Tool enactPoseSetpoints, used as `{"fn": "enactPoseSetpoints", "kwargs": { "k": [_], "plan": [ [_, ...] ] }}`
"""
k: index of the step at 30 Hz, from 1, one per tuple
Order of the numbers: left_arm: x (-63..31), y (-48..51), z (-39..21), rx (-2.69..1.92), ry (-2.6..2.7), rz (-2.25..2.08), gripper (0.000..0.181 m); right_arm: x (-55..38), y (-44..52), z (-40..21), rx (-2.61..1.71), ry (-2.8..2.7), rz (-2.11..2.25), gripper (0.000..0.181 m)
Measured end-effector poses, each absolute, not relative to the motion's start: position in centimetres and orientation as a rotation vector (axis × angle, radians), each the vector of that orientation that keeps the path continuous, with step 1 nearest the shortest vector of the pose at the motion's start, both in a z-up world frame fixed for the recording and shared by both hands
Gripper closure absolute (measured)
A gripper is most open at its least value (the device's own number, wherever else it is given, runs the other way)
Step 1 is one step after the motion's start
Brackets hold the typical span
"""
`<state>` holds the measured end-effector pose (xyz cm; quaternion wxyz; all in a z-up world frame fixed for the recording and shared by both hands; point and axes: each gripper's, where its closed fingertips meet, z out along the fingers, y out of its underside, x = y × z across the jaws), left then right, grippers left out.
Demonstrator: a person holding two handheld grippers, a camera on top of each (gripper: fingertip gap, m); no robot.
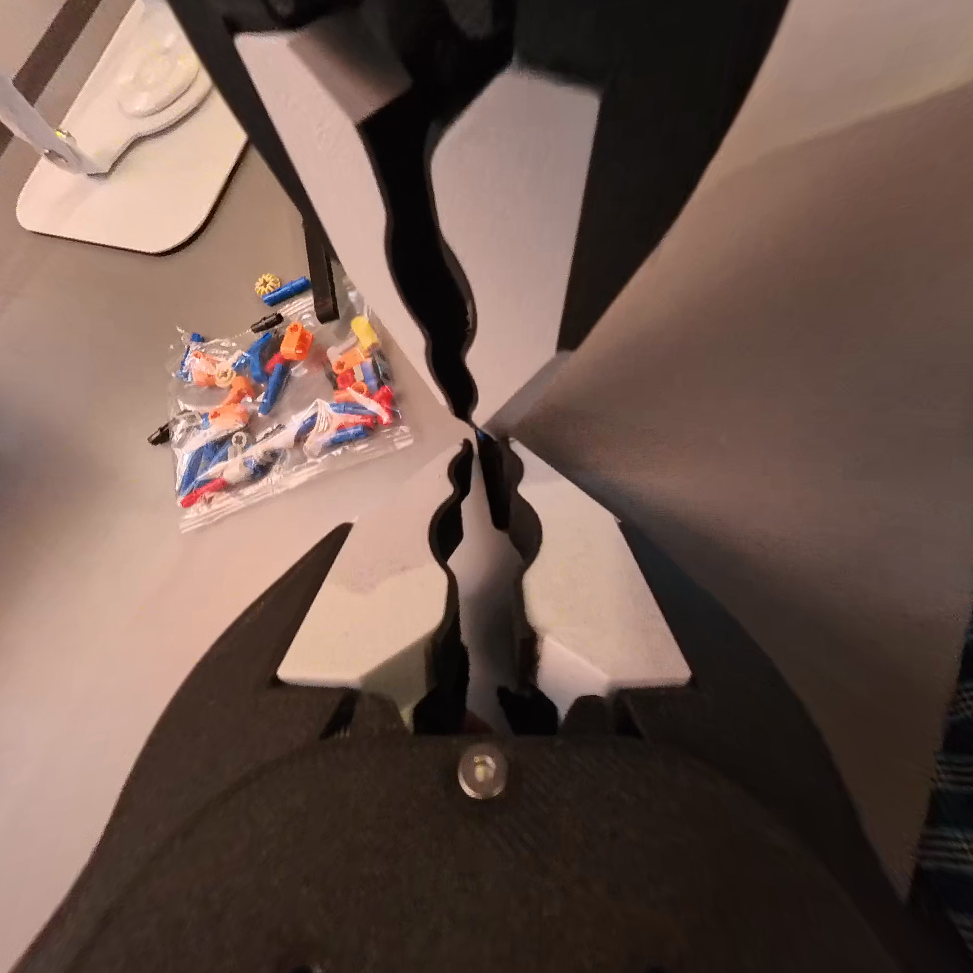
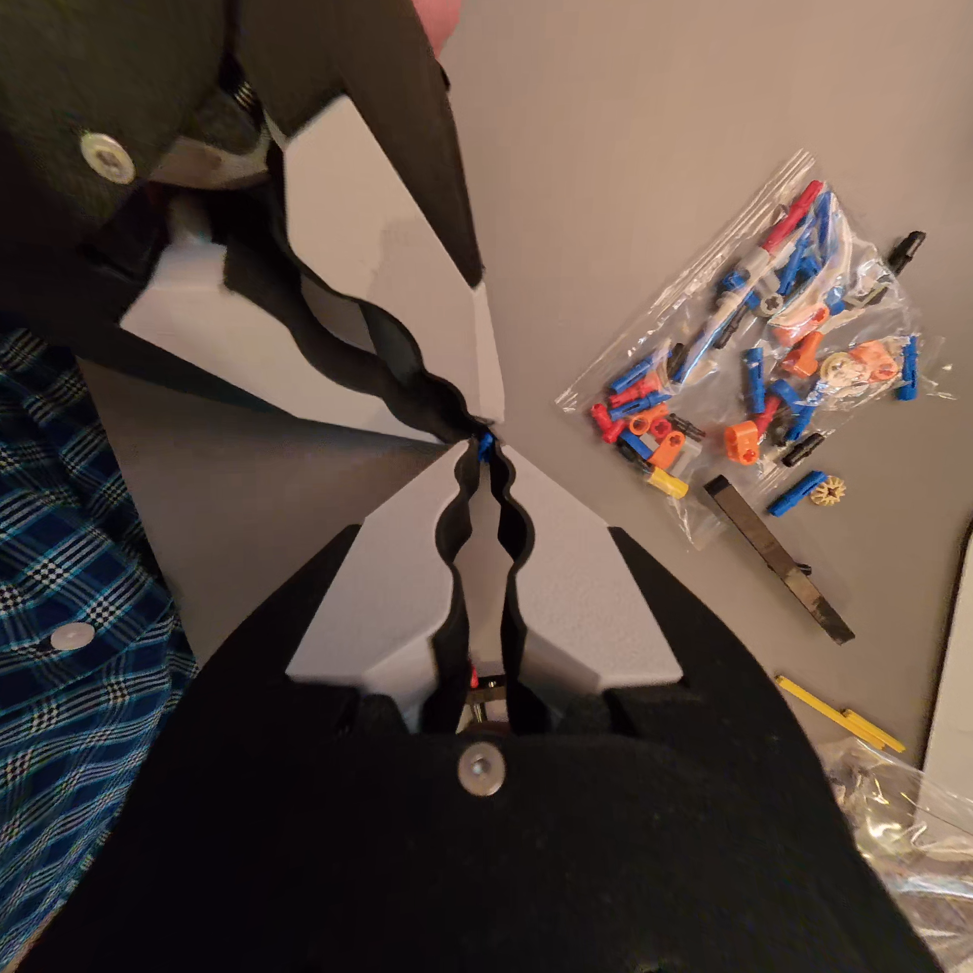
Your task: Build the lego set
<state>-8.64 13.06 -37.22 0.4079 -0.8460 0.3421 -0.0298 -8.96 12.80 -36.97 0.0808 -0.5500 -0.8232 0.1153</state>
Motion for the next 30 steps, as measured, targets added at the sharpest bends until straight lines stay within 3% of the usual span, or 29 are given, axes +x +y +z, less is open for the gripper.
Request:
{"fn": "enactPoseSetpoints", "kwargs": {
  "k": [16,22,30],
  "plan": [
    [-8.7,13.1,-37.3,-2.138,0.859,-0.080,0.175,-9.1,12.9,-37.0,-1.699,-2.467,0.406,0.180],
    [-9.1,12.9,-37.2,-2.161,0.811,-0.115,0.163,-9.0,14.0,-34.9,-1.713,-2.375,0.516,0.156],
    [-9.7,12.6,-35.6,-2.115,0.705,-0.227,0.151,-8.6,18.4,-33.2,-1.788,-2.182,0.603,0.165]
  ]
}}
